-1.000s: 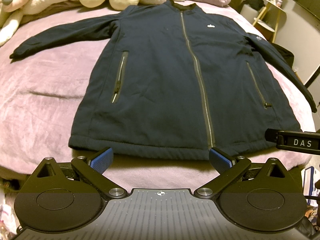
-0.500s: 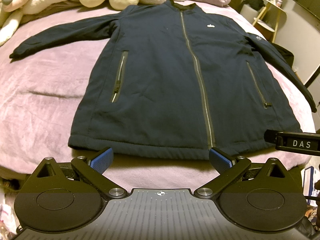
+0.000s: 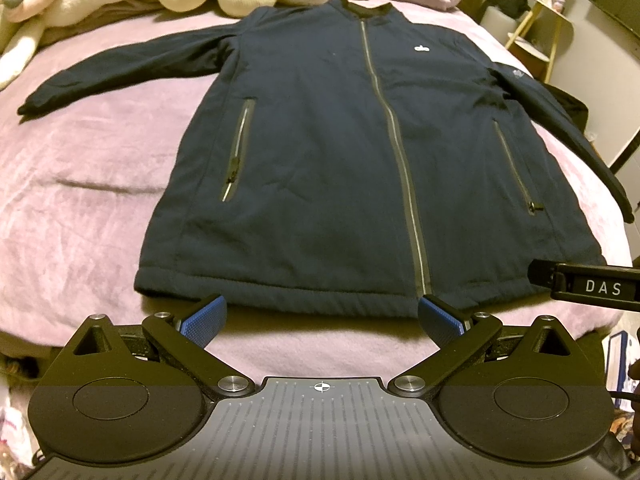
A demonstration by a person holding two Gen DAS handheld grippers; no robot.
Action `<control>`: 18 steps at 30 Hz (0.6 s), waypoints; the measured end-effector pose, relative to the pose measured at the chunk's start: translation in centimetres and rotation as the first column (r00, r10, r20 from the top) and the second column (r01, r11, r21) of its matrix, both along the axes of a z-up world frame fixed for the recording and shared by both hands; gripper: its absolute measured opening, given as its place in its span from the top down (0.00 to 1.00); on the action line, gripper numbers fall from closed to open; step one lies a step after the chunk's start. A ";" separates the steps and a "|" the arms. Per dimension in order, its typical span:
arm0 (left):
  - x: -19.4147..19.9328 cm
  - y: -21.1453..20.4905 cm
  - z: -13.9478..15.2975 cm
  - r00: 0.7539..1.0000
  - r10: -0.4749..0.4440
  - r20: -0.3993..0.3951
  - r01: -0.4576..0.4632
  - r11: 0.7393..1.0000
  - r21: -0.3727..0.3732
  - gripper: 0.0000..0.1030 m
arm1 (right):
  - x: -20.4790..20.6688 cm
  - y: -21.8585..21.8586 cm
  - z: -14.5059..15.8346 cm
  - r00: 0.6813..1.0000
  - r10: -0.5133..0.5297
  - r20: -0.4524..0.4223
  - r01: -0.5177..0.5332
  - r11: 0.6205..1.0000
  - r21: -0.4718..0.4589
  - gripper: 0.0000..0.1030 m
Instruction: Fold large clothes
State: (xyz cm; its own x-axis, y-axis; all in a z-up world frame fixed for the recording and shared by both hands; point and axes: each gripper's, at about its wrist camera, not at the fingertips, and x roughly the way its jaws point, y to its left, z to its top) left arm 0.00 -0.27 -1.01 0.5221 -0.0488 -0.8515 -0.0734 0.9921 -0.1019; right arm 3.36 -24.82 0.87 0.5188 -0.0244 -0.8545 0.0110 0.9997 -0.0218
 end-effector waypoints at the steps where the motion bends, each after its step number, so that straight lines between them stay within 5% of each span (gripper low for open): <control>1: 0.1 0.1 0.0 1.000 0.000 -0.002 0.000 1.000 -0.001 0.00 | 0.1 -0.1 0.0 1.000 -0.001 -0.002 0.001 1.000 0.001 0.00; 18: 0.6 0.3 -0.2 1.000 -0.004 -0.023 0.004 1.000 -0.015 0.00 | 0.5 -0.3 -0.3 1.000 -0.003 -0.016 0.003 1.000 0.017 0.00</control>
State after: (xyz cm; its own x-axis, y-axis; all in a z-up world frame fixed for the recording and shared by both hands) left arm 0.62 0.07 -1.25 0.5020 -0.0642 -0.8625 -0.0717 0.9907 -0.1154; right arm 3.85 -25.08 0.61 0.5054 -0.0108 -0.8628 0.0137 0.9999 -0.0045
